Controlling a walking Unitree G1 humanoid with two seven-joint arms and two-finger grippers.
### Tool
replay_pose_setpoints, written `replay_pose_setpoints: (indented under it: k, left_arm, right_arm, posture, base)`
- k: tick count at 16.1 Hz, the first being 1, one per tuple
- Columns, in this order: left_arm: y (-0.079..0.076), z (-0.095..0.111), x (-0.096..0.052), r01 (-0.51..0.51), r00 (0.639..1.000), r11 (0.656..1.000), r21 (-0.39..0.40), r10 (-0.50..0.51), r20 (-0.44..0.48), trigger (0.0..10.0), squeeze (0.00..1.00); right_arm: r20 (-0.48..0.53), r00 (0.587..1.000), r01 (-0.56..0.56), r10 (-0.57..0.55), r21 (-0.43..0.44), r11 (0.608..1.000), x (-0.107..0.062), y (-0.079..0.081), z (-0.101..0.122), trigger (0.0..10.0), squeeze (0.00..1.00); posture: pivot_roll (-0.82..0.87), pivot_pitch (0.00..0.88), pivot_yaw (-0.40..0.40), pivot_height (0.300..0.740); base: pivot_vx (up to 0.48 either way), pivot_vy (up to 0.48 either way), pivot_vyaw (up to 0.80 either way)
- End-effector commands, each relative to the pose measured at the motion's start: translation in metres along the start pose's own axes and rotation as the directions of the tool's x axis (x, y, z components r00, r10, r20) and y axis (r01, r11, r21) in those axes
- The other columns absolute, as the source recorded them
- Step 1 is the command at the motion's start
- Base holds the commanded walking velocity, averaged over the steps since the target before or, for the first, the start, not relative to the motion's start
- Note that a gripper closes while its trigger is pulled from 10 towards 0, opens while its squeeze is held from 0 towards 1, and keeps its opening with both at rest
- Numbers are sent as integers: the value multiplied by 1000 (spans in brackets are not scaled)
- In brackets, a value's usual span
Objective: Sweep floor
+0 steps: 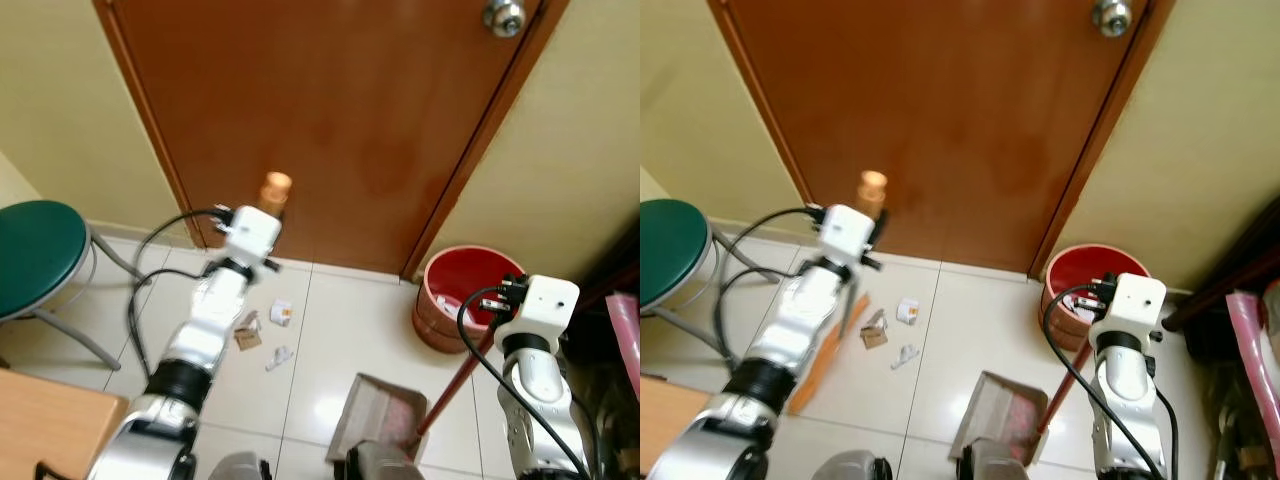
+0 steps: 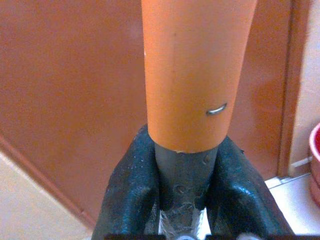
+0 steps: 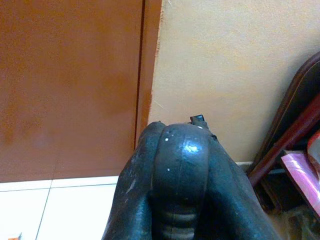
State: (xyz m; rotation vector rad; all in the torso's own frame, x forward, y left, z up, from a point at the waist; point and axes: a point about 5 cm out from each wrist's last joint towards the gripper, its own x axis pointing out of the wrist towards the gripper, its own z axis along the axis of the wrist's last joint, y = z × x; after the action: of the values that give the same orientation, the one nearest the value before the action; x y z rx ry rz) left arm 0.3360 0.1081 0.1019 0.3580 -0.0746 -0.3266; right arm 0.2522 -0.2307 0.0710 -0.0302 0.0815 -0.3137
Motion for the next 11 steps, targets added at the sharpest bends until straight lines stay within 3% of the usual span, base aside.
replay_pose_setpoints:
  k: [1, 6, 8, 11]
  left_arm:
    - [-2, 10, 6, 9, 998, 999, 31, -11, 58, 10000, 0]
    - [-50, 17, 11, 177, 978, 984, 5, -177, 111, 10000, 0]
    - [-71, 26, 8, 258, 954, 964, -61, -245, 172, 10000, 0]
    - [-90, 34, -1, 358, 919, 914, -192, -308, 246, 10000, 0]
  right_arm:
    - [9, 1000, 18, -18, -17, 1000, -1, -3, 3, 10000, 0]
    - [8, 998, 55, -55, -49, 997, 0, -9, 4, 10000, 0]
    - [8, 997, 74, -74, -67, 995, 2, -13, 5, 10000, 0]
    - [3, 996, 86, -86, -72, 994, 4, -15, 5, 10000, 0]
  posture:
    - [-37, 127, -15, 740]
    - [-39, 123, -15, 740]
    - [-40, 122, -22, 740]
    - [-33, 125, -30, 740]
  base:
    - [0, 0, 0]
    - [0, 0, 0]
    - [0, 0, 0]
    - [0, 0, 0]
